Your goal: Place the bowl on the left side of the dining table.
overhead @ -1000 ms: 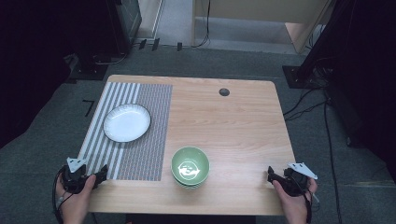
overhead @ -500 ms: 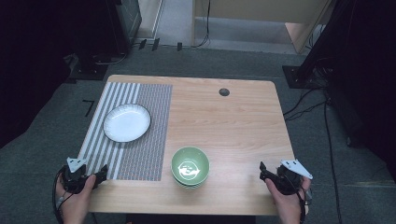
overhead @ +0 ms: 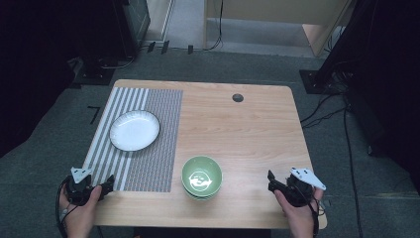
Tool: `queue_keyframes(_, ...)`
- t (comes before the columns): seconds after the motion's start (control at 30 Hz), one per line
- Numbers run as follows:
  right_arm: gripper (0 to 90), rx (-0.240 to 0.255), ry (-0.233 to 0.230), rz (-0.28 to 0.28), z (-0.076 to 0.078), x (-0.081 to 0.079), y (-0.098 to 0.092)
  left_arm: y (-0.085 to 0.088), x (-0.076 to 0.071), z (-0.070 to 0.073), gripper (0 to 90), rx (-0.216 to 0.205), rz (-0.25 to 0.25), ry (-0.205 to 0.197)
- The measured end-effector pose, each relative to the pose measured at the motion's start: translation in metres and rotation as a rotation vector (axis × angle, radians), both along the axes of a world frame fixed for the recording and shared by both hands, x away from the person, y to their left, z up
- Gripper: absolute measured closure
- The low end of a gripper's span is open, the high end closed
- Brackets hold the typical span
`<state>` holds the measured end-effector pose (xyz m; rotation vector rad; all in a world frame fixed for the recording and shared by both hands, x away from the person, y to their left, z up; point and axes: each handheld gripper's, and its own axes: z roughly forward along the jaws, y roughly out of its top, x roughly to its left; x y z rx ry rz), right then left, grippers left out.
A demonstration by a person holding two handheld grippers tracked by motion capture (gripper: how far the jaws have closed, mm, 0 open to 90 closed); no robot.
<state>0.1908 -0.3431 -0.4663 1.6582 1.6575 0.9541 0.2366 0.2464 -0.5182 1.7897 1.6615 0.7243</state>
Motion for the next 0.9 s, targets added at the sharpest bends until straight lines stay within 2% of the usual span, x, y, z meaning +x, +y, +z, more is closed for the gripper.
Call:
queue_keyframes(0.5, 18.8, 0.028, -0.026, 0.055, 0.012, 0.000, 0.018, 0.000, 0.000, 0.000, 9.5, 0.000, 0.000, 0.000)
queue_keyframes(0.9, 18.9, 0.020, -0.041, 0.091, 0.017, 0.000, 0.034, 0.000, 0.000, 0.000, 9.4, 0.000, 0.001, 0.000)
